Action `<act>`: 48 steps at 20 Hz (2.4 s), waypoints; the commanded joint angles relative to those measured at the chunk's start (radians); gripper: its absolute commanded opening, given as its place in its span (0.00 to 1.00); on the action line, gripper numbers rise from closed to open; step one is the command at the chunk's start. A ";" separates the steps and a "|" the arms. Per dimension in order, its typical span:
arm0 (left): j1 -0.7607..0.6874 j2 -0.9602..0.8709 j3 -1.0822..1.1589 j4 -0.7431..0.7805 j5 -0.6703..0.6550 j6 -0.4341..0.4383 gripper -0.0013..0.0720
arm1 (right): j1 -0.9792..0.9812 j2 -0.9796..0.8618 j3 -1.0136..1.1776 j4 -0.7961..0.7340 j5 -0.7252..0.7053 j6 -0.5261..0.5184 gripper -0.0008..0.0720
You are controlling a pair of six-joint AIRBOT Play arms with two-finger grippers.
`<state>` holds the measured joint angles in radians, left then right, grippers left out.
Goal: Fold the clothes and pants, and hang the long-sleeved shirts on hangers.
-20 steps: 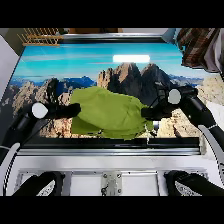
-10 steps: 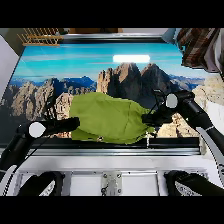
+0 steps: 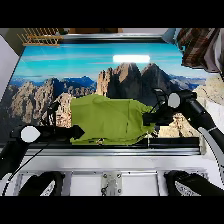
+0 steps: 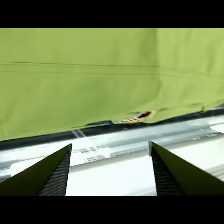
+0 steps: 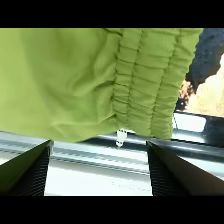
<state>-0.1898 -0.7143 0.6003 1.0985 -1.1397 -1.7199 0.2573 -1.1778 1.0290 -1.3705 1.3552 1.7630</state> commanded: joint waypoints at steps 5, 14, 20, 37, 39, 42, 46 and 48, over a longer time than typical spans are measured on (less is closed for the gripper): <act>0.000 0.003 0.193 -0.037 -0.034 0.014 0.36 | -0.339 0.135 0.010 0.182 0.026 -0.221 0.99; -0.146 -0.099 0.197 -0.054 0.042 0.010 0.02 | -0.528 -0.032 -0.290 0.570 -0.250 -0.567 1.00; -0.290 -0.221 0.234 -0.053 0.113 -0.008 0.02 | -0.514 -0.228 -0.290 0.623 -0.271 -0.677 1.00; -0.301 -0.340 0.389 -0.044 0.116 -0.006 0.02 | -0.275 -0.319 -0.289 0.774 -0.285 -0.777 0.23; -0.301 -0.340 0.389 -0.044 0.115 -0.006 0.02 | -0.268 -0.317 -0.288 0.773 -0.287 -0.800 0.04; -0.301 -0.340 0.389 -0.044 0.115 -0.006 0.02 | -0.287 -0.286 -0.253 0.765 -0.290 -0.794 0.04; -0.301 -0.340 0.389 -0.044 0.115 -0.006 0.02 | -0.473 -0.165 -0.068 0.638 -0.290 -0.636 0.03; -0.301 -0.340 0.389 -0.044 0.116 -0.006 0.02 | -0.627 -0.111 0.065 0.524 -0.291 -0.501 0.03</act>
<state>-0.4900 -1.0542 0.9890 1.0538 -1.0245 -1.7267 -0.2123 -1.3598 0.9497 -0.7116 1.0695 1.0981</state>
